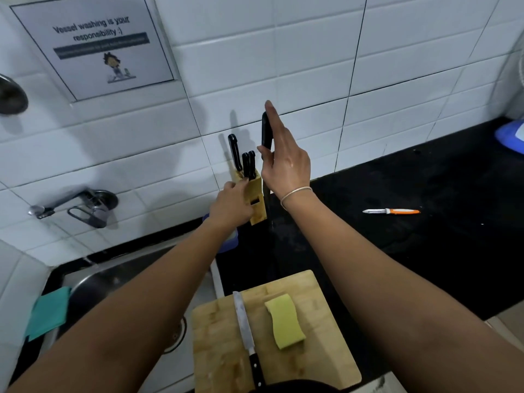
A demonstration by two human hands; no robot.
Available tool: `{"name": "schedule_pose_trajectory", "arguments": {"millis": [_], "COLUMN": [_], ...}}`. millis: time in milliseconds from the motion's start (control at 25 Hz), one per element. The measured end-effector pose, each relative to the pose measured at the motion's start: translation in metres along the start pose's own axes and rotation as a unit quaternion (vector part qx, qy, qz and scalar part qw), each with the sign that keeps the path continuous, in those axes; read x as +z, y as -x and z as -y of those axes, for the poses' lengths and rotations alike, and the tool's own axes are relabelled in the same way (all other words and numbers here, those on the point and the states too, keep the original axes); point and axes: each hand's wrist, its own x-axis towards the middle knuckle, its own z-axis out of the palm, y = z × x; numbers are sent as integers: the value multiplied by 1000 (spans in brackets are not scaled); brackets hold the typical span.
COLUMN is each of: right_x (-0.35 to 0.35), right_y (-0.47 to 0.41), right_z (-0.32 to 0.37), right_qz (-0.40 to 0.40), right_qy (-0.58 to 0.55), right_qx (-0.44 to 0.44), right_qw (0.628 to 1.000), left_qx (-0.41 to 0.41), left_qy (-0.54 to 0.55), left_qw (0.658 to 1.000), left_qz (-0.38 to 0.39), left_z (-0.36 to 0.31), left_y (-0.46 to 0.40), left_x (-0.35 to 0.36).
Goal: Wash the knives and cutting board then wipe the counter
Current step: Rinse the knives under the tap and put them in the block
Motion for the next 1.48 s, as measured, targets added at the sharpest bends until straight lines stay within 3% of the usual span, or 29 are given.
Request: {"name": "schedule_pose_trajectory", "arguments": {"millis": [160, 280, 360, 440, 560, 1040, 1240, 1480], "right_x": [0, 2, 3, 5, 8, 20, 29, 32], "right_y": [-13, -22, -27, -34, -40, -66, -67, -73], "right_z": [-10, -21, -26, -30, -33, -34, -29, -27], "right_qz": [-12, -37, -51, -65, -70, -130, -115, -111], "right_qy": [-33, -77, -99, -111, -117, -151, -170, -169], "right_qx": [1, -4, -4, -6, -7, -22, -12, -13], "right_qw": [999, 996, 994, 992, 991, 980, 979, 979], "left_qx": [-7, -2, -21, -103, -155, -87, -38, -44], "left_qy": [-69, -87, -11, 149, 256, 289, 253, 258], "left_qw": [996, 996, 999, 978, 946, 953, 967, 965], "left_qz": [47, 33, -23, -109, -122, -19, -15, -15], "left_z": [-6, -5, -4, -3, 1, 33, 38, 41], "left_y": [-10, -20, -27, -37, -57, -106, -109, -112], "left_x": [7, 15, 19, 20, 19, 17, 16, 17]}}
